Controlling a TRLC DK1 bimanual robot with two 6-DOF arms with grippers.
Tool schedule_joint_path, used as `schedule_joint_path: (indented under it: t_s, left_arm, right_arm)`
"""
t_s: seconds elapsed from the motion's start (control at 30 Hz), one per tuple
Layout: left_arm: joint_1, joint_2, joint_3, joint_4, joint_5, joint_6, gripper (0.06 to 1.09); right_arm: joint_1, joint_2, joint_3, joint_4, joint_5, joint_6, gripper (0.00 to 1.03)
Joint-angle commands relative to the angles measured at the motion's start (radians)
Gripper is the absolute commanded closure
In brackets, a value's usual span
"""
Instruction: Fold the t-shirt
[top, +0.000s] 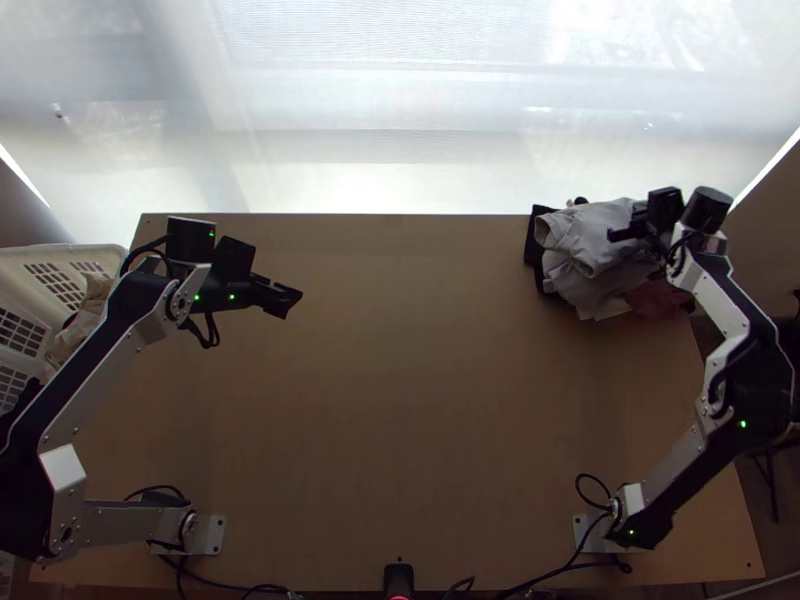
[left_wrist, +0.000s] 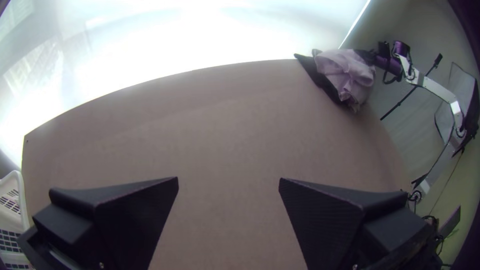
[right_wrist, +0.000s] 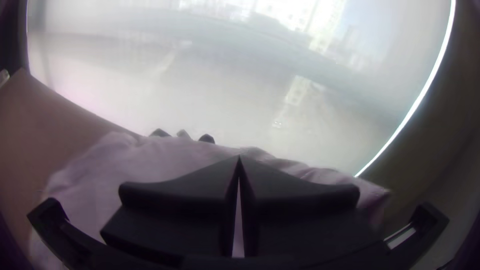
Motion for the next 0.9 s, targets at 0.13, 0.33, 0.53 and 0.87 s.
schedule_joint_path:
  t_s: [0.13, 0.33, 0.53, 0.87]
  left_arm:
    - [0.02, -0.048, -0.065, 0.02, -0.028, 0.005, 0.11]
    - [0.026, -0.025, -0.059, 0.039, -0.032, 0.002, 0.11]
    - [0.03, -0.01, -0.047, 0.043, -0.054, 0.01, 0.11]
    - [0.036, 0.001, -0.039, 0.043, -0.064, 0.013, 0.11]
  right_arm:
    - [-0.102, 0.165, -0.045, 0.124, 0.004, -0.147, 1.0]
    - [-0.161, 0.121, -0.189, 0.22, 0.004, -0.171, 1.0]
    - [-0.136, 0.11, -0.232, 0.258, 0.004, -0.129, 1.0]
    - [-0.099, 0.092, -0.182, 0.269, 0.004, 0.026, 0.59]
